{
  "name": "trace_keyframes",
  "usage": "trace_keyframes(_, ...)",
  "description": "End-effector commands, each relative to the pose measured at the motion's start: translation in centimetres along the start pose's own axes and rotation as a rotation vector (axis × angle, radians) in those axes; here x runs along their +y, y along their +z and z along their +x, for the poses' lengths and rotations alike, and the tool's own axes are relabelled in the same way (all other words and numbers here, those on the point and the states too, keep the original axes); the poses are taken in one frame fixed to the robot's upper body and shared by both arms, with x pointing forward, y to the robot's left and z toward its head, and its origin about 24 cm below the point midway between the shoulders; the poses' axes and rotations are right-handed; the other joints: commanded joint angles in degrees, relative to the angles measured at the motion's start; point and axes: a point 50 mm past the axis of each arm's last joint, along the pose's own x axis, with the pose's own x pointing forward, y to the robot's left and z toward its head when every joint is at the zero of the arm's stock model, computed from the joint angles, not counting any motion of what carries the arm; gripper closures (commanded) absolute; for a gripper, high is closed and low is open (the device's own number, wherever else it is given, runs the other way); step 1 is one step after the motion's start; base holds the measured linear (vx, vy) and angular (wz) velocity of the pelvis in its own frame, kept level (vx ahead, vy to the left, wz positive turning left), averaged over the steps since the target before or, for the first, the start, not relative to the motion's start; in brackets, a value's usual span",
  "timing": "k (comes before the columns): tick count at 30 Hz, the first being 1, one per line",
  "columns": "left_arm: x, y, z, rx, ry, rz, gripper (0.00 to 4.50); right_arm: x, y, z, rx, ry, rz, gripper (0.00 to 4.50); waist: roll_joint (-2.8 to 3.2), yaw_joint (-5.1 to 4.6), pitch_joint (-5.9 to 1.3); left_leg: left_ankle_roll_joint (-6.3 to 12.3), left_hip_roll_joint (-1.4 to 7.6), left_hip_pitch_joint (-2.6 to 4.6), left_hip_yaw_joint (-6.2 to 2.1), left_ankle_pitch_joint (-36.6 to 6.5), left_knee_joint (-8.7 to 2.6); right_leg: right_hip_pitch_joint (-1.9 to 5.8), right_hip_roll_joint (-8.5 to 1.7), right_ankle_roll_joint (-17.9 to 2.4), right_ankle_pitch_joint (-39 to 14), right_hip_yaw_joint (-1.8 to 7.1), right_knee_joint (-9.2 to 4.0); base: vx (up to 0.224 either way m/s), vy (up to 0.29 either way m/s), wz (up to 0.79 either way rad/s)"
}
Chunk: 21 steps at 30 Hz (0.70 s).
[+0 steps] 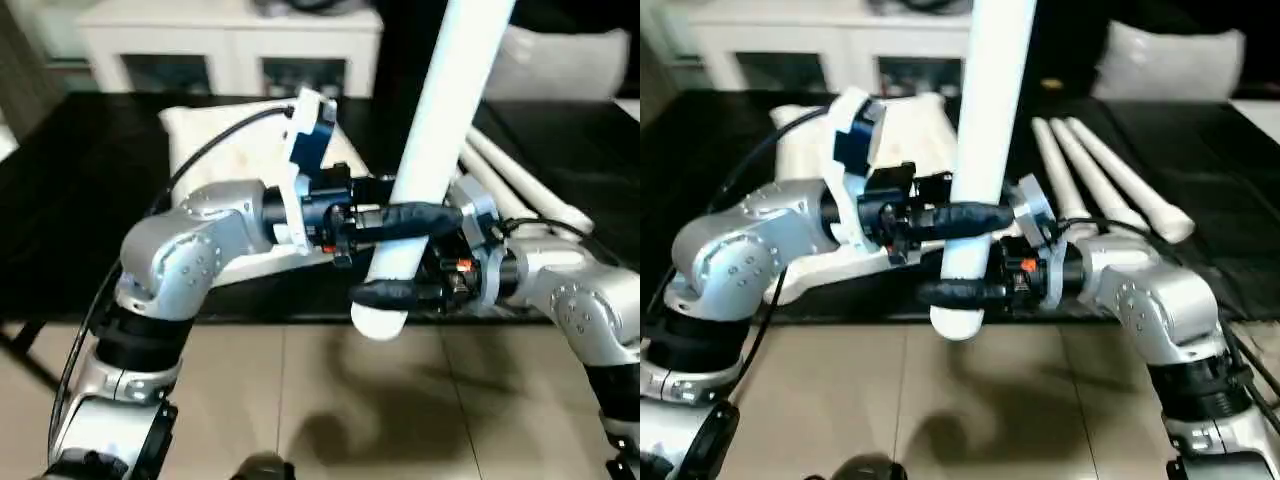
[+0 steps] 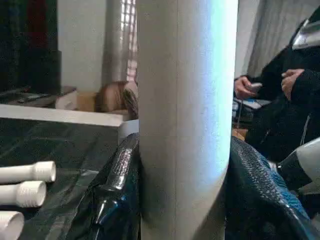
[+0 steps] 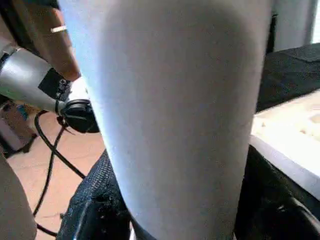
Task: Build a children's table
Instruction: Pick table leg
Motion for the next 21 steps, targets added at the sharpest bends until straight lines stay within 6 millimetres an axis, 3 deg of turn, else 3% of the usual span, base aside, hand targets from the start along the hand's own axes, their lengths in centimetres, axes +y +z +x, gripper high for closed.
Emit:
trace_keyframes(1, -0.2, -0.5, 0.3, 0.052, 0.005, 0.029, 2.64, -0.3, 0.1, 0.1, -0.004, -0.030, 0.003, 2.48, -0.66, 0.01, -4.30, -0.89, 5.22, 0.21, -1.88, -13.92, -5.95, 1.61, -5.66, -11.76, -12.03, 3.77, -5.07, 0.000, 0.000, 0.00)
trace_keyframes(2, -0.1, -0.6, 0.3, 0.052, 0.016, 0.029, 2.64, -0.3, 0.1, 0.1, -0.008, -0.034, 0.011, 1.92, -0.83, -0.14, -4.43, 0.14, 5.30, -0.06, -1.60, -10.74, -5.86, 1.63, -5.41, -12.31, -8.47, 3.71, -4.76, 0.000, 0.000, 0.00)
trace_keyframes(3, 0.1, -0.6, 0.1, 0.050, 0.036, 0.029, 2.64, -0.4, 0.1, 0.0, -0.020, -0.044, 0.019, 1.78, -0.71, -0.22, -4.64, 1.42, 5.33, -0.11, -1.36, -7.93, -5.56, 1.31, -5.12, -13.26, -4.27, 3.66, -4.33, 0.000, 0.000, 0.00)
trace_keyframes(5, 0.3, -0.7, -0.2, 0.046, 0.062, 0.028, 2.64, -0.4, 0.1, -0.2, -0.037, -0.052, 0.025, 1.59, -0.69, -0.42, -4.76, 3.01, 5.26, 0.05, -0.88, -6.12, -5.36, 0.94, -4.57, -14.77, 0.34, 3.50, -4.00, 0.000, 0.000, 0.00)
trace_keyframes(7, 0.4, -0.7, -0.3, 0.046, 0.067, 0.027, 2.65, -0.4, 0.1, -0.3, -0.041, -0.052, 0.026, 1.43, -1.04, -0.24, -5.13, 4.63, 5.11, -0.06, -0.40, -3.34, -4.96, 1.12, -4.70, -15.61, 4.14, 3.53, -3.63, 0.000, 0.000, 0.00)
trace_keyframes(9, 0.5, -0.9, -0.7, 0.043, 0.087, 0.022, 2.65, -0.4, 0.3, -0.6, -0.060, -0.063, 0.018, 1.31, -0.85, 0.04, -5.32, 6.86, 5.24, -0.22, -0.13, -0.12, -4.50, 0.57, -4.38, -16.68, 8.21, 3.36, -3.06, 0.000, 0.000, 0.00)
trace_keyframes(11, 0.5, -1.0, -0.8, 0.045, 0.091, 0.019, 2.65, -0.4, 0.5, -0.7, -0.069, -0.075, 0.006, 1.21, -0.86, 0.17, -5.31, 8.07, 5.35, -0.26, -0.03, 0.21, -4.33, 0.36, -4.29, -17.12, 8.63, 3.28, -2.86, 0.000, 0.000, 0.00)
trace_keyframes(15, 0.6, -1.1, -0.8, 0.048, 0.094, 0.020, 2.65, -0.6, 0.6, -1.0, -0.059, -0.080, -0.010, 0.92, -0.78, 0.41, -4.89, 6.72, 5.71, 0.09, 0.24, -3.68, -4.70, 0.07, -4.28, -17.20, 2.88, 3.35, -3.38, 0.000, 0.000, 0.00)
trace_keyframes(21, 0.6, -1.1, -0.7, 0.043, 0.097, 0.020, 2.65, -0.4, 0.6, -1.1, -0.040, -0.059, -0.011, 0.92, -0.79, 0.56, -4.69, 4.48, 5.79, 0.13, 0.52, -6.30, -5.03, 0.18, -4.44, -15.97, -1.36, 3.48, -3.77, 0.000, 0.000, 0.00)
